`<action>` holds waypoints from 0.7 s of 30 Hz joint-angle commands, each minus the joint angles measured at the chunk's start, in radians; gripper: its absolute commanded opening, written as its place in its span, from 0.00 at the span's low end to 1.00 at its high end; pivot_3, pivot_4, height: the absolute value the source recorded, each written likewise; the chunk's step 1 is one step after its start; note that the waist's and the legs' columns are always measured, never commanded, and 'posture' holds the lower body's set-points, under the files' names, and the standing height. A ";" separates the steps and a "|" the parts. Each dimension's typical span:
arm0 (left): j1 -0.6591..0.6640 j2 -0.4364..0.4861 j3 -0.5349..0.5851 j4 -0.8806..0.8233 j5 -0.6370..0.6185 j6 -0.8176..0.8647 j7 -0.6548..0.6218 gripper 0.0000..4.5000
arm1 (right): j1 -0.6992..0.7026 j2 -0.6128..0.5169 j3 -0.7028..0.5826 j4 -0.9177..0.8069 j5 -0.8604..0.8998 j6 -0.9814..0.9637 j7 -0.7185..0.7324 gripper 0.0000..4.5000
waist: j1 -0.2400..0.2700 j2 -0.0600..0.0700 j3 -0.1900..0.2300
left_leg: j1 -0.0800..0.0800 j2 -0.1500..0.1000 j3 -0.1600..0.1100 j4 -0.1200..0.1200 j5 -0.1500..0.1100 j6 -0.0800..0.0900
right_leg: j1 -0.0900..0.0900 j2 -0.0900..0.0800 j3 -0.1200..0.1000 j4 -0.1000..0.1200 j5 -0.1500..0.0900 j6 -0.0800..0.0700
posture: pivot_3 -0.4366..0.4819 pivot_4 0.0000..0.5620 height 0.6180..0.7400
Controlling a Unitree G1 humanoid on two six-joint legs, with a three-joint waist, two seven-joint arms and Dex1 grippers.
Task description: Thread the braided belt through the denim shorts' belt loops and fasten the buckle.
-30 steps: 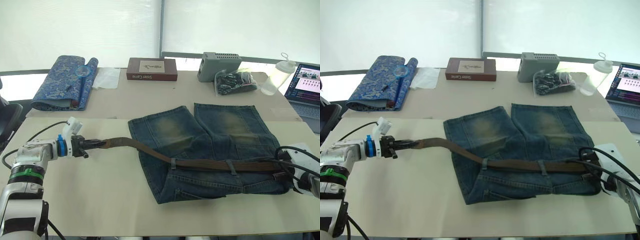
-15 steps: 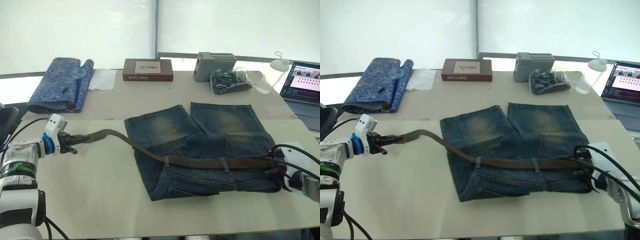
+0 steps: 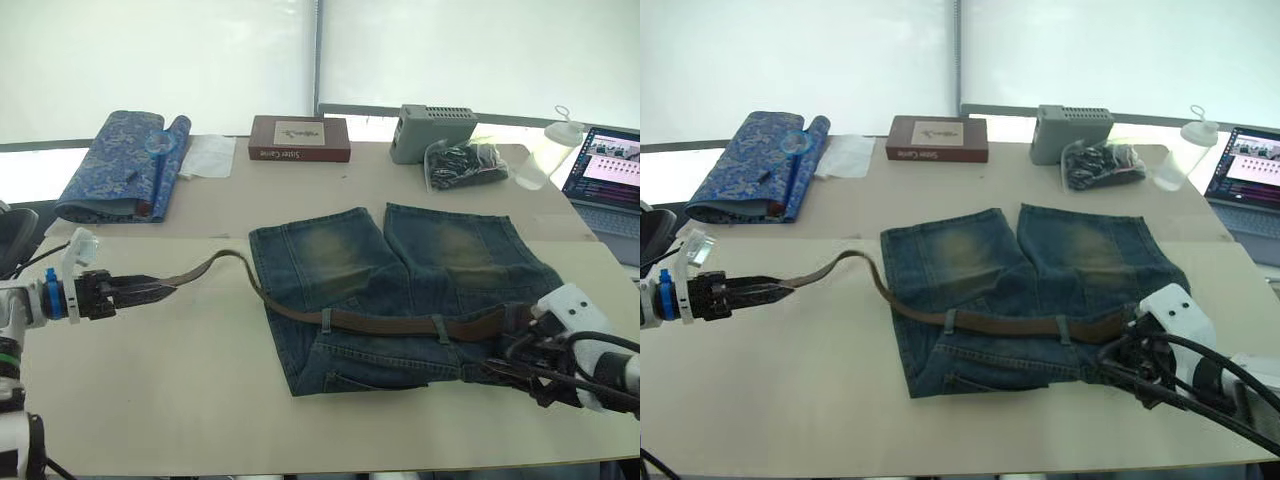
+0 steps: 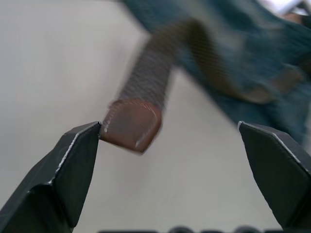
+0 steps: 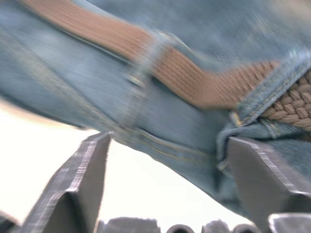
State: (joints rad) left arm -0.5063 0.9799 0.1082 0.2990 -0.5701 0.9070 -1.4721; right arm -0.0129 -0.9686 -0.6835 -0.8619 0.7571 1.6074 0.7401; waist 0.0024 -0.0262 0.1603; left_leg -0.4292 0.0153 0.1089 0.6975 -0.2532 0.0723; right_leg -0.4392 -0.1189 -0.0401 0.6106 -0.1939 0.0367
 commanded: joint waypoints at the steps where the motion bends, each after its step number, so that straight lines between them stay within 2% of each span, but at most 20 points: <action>1: -0.001 -0.103 -0.071 -0.358 -0.132 0.117 0.075 1.00 | -0.064 -0.086 -0.015 0.028 0.016 0.007 0.003 0.99 | 0.010 0.000 0.000 | 0.000 -0.001 0.000 0.000 0.000 0.000 | 0.000 -0.001 0.000 0.000 0.000 -0.001 | 0.48 0.27 1.00; 5: -0.014 -0.283 -0.154 -0.500 -0.107 0.109 0.253 1.00 | -0.119 -0.139 0.062 0.113 -0.055 -0.014 -0.084 0.99 | 0.011 -0.001 -0.001 | -0.001 -0.003 0.002 0.001 0.005 0.009 | 0.003 -0.002 0.001 0.001 0.001 0.002 | 0.48 0.27 1.00; 7: -0.017 -0.322 -0.191 -0.563 -0.098 0.083 0.285 1.00 | -0.112 -0.176 0.076 0.100 -0.037 -0.012 -0.064 0.99 | 0.007 -0.001 0.000 | -0.001 -0.002 0.002 0.001 0.005 0.009 | 0.003 0.000 0.001 0.001 0.003 0.005 | 0.48 0.27 1.00; 10: -0.019 -0.356 -0.242 -0.566 -0.044 0.023 0.340 1.00 | -0.111 -0.195 0.108 0.131 -0.064 -0.041 -0.086 0.99 | 0.006 0.000 0.000 | 0.000 -0.001 0.002 0.000 0.006 0.008 | 0.002 0.004 0.003 0.002 0.003 0.005 | 0.48 0.27 1.00; 13: -0.013 -0.383 -0.298 -0.577 -0.003 -0.023 0.377 1.00 | -0.043 -0.268 0.195 0.224 -0.188 -0.143 -0.150 0.99 | 0.009 0.000 0.000 | 0.000 -0.001 0.001 -0.001 0.007 0.006 | 0.002 0.006 0.003 0.002 0.003 0.004 | 0.48 0.27 1.00; 17: -0.005 -0.408 -0.349 -0.612 0.024 -0.081 0.388 1.00 | -0.122 -0.296 0.363 0.395 -0.256 -0.253 -0.168 0.99 | 0.010 0.000 0.000 | -0.001 -0.001 0.002 0.001 0.007 0.008 | 0.003 0.005 0.003 0.001 0.001 0.001 | 0.48 0.27 1.00; 21: -0.001 -0.424 -0.363 -0.600 0.043 -0.129 0.396 1.00 | -0.272 -0.256 0.541 0.570 -0.298 -0.312 -0.150 0.99 | 0.009 0.000 0.000 | -0.001 -0.001 0.002 0.002 0.006 0.009 | 0.002 0.005 0.004 0.001 0.002 0.003 | 0.48 0.27 1.00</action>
State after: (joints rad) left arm -0.4997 0.5626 -0.2570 -0.2766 -0.5341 0.8123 -1.0784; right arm -0.2473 -1.2282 -0.1813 -0.3400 0.4902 1.3381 0.5874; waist 0.0115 -0.0260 0.1598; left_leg -0.4300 0.0140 0.1108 0.6991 -0.2471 0.0809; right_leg -0.4366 -0.1134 -0.0361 0.6115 -0.1910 0.0404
